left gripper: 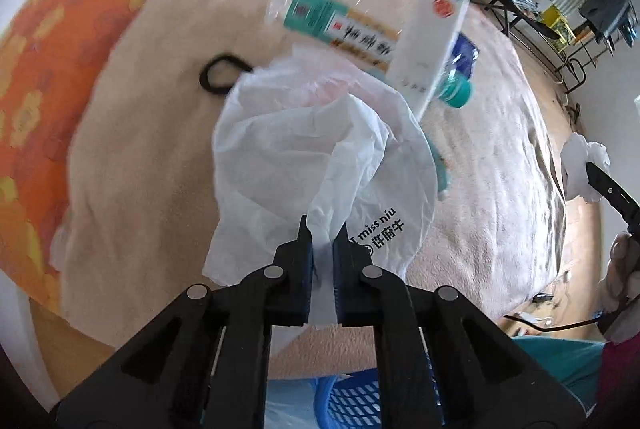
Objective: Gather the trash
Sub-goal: 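Carry the plastic bag and tissues over the blue basket and release both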
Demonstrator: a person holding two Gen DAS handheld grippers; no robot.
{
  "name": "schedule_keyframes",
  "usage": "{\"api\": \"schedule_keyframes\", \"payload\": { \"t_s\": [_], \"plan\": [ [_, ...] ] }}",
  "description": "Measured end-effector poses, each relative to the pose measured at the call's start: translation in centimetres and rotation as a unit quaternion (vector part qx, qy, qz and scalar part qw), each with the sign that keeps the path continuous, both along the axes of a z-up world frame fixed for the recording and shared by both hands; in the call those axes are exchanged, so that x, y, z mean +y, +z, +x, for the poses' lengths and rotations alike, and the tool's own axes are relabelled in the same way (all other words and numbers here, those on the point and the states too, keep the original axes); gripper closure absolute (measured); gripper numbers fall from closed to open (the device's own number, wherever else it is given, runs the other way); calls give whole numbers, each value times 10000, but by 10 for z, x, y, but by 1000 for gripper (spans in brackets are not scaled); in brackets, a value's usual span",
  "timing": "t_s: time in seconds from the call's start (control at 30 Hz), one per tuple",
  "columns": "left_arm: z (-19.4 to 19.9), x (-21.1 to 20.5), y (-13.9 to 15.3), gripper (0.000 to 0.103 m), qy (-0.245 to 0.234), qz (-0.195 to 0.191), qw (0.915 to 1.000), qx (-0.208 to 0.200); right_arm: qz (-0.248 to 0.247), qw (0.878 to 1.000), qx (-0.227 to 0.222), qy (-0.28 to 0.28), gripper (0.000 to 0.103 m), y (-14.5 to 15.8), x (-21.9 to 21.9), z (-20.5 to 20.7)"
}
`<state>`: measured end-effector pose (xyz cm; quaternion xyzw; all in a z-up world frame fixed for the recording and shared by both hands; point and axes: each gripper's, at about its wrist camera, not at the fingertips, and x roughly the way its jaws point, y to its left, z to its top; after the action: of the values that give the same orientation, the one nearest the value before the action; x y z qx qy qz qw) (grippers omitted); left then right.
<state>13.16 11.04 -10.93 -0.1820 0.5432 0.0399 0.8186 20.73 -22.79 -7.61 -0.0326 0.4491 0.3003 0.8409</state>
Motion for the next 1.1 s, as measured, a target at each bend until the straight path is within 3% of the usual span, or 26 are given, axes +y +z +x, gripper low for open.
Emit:
{"api": "schedule_keyframes", "payload": {
  "t_s": [0.27, 0.53, 0.77, 1.0, 1.1],
  "plan": [
    [-43, -17, 42, 97, -172, -76, 9986, -498, 110, 9990, -169, 391, 58, 9, -10, -52],
    [-90, -70, 66, 97, -708, -45, 9939, -846, 128, 9940, -428, 1001, 58, 7, -12, -121],
    [-126, -113, 58, 97, -1163, -22, 9897, -836, -9, 9894, -517, 1354, 58, -8, -12, -167],
    [-144, -131, 21, 97, -1380, -293, 9894, -357, 37, 9890, -377, 1431, 58, -20, -18, -187],
    [-149, -144, 8, 97, -1552, -277, 9874, -145, -174, 9880, -332, 1500, 58, -31, -14, -191]
  ]
}}
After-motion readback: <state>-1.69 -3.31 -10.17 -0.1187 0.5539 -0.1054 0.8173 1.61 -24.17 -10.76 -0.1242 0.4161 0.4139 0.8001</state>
